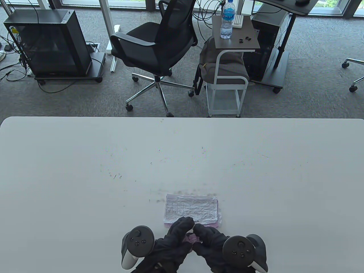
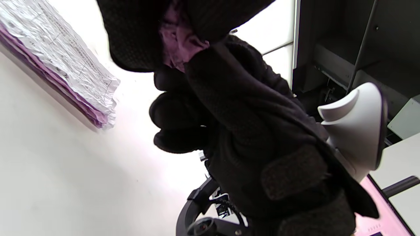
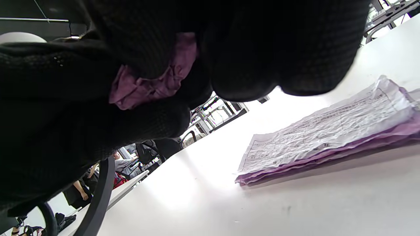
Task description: Flatten crumpled invoices and stack
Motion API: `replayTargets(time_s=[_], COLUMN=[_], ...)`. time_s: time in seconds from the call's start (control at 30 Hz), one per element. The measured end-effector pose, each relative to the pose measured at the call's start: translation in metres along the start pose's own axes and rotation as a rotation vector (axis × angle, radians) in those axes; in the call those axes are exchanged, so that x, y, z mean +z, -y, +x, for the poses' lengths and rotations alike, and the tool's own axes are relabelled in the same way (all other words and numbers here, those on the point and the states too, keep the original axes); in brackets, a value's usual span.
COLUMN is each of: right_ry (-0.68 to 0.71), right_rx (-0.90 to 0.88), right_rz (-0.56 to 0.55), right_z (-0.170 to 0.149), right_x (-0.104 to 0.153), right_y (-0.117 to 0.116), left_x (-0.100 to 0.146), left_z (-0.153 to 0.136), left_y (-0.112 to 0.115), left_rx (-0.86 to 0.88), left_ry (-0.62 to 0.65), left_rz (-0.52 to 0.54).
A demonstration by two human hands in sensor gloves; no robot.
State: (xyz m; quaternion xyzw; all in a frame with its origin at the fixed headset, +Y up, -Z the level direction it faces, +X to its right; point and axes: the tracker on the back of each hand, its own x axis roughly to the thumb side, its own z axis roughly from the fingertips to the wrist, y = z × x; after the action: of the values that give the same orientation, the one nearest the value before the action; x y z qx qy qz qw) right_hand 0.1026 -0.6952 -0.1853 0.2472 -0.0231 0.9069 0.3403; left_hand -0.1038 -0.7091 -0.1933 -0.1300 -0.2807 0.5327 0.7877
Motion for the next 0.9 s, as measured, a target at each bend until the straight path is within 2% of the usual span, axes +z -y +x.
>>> replayTargets(time_s=[0.3, 0.4, 0.6, 0.77, 0.9], right_ry=[0.064, 0.07, 0.069, 0.075, 0.057], right_rx=[0.042, 0.045, 0.008, -0.034, -0.058], right_rz=[-0.015, -0.011, -0.014, -0.06, -0.095], right_z=[0.001, 0.001, -0.003, -0.006, -0.01], right_x=[0.0, 0.003, 0.002, 0.003, 0.006], right_y=[0.002, 0.004, 0.009, 0.013, 0.019], left_x=[0.0, 0.002, 0.002, 0.002, 0.002], left_z=[0.001, -0.001, -0.005, -0.012, -0.011], left_y=[-0.004, -0.004, -0.008, -0.011, -0.013], left_rx=[-0.146, -0.081, -0.068, 0.071, 0.061], left_ry=[-0.009, -0.027, -0.049, -0.049, -0.021], left_rz=[0.041, 0.039, 0.052, 0.075, 0.073])
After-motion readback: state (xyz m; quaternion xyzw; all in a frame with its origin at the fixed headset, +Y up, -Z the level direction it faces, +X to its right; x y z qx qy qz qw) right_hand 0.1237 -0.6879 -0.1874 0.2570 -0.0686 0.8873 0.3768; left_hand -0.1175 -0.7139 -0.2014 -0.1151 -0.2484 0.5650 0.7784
